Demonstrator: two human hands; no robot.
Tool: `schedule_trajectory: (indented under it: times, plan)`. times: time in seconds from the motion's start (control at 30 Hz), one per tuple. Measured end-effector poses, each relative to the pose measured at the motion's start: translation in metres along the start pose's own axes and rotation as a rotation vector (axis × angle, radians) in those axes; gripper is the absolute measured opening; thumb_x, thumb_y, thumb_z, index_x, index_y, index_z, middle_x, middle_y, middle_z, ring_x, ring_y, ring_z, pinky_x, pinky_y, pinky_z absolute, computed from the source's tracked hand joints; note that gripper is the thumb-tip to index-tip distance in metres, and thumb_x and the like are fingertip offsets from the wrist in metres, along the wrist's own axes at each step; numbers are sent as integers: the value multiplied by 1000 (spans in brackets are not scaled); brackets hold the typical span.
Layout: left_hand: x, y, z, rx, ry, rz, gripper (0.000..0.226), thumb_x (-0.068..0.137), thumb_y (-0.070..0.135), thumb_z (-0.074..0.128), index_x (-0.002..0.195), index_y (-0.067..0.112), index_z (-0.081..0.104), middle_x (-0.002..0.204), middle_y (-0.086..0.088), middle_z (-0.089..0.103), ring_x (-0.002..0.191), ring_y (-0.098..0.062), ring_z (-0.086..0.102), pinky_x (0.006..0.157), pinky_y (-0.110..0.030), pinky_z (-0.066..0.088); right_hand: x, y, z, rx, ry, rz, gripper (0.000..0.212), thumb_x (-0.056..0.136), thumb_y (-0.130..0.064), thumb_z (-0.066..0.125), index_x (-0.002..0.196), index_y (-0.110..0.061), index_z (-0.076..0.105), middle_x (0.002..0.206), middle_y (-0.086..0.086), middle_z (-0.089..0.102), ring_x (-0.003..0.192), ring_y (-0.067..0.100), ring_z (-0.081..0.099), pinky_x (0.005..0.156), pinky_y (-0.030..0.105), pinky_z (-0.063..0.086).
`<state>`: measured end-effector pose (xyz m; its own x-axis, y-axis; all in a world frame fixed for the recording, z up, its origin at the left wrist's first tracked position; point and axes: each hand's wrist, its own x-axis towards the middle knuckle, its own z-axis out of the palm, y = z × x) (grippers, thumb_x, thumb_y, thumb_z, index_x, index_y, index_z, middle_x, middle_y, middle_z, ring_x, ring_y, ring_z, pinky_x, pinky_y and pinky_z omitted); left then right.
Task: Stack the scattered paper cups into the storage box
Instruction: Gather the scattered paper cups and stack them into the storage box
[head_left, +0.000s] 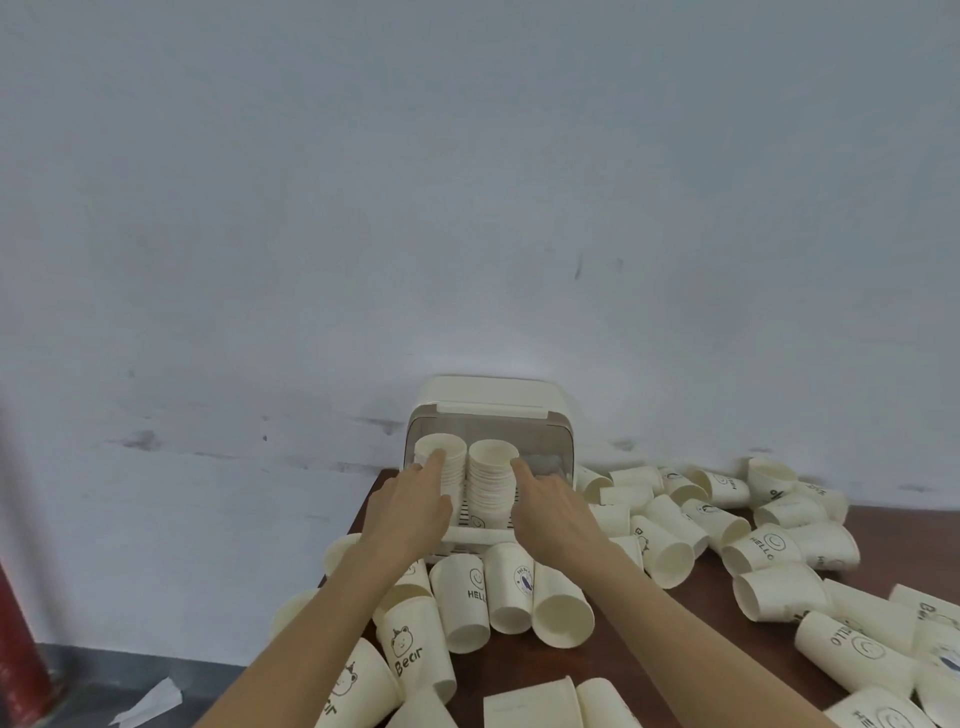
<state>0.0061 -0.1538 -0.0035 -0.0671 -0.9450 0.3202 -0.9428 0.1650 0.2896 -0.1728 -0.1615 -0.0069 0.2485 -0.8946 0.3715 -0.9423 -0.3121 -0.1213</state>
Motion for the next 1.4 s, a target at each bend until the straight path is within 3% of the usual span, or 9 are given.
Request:
schedule_trajectory:
  times: [0.2,0.33,0.53,0.7,0.83,1.13,1.4]
  plan:
    - [40,-5,25,137,-40,-31,41,92,17,46,132,16,38,111,-8,60,99,-30,58,66,-34,41,42,9,33,-31,-13,97,55,86,-6,49,137,-13,28,99,11,66,93,31,59,65,36,42]
    - [51,-15,44,171,13,-45,31,92,14,47,122,15,39,104,-8,60,91,-28,59,60,-33,37,57,17,53,-35,-26,95,44,85,-4,46,127,-10,34,89,10,67,80,31,61,62,37,44]
    - [71,-23,57,207,109,-25,33,92,11,48,123,15,39,94,-6,61,78,-28,61,55,-33,36,71,17,63,-39,25,66,24,89,-6,44,113,-7,38,88,13,66,68,31,51,53,34,34]
    - [93,-18,61,249,98,-25,39,85,0,53,121,11,41,98,-9,61,79,-28,58,58,-34,36,95,21,74,-38,63,113,35,88,-3,43,122,-4,36,90,14,65,76,33,60,54,34,33]
    - [111,-16,68,282,94,-23,44,86,-4,50,127,8,39,103,-11,62,88,-30,62,62,-34,38,112,23,84,-58,84,132,34,87,-2,46,120,-5,38,91,13,66,81,33,61,55,33,34]
    - [134,-24,86,208,188,-9,67,84,-2,55,143,12,26,102,-13,61,82,-30,62,60,-33,37,135,23,95,-107,77,175,31,90,-4,50,119,-5,43,105,14,64,98,34,59,63,34,36]
    - [138,-24,90,211,180,-25,61,85,-2,55,141,9,31,107,-14,61,89,-30,63,64,-33,38,135,20,95,-91,71,169,36,89,-1,47,124,-3,41,106,15,63,100,34,59,65,35,36]
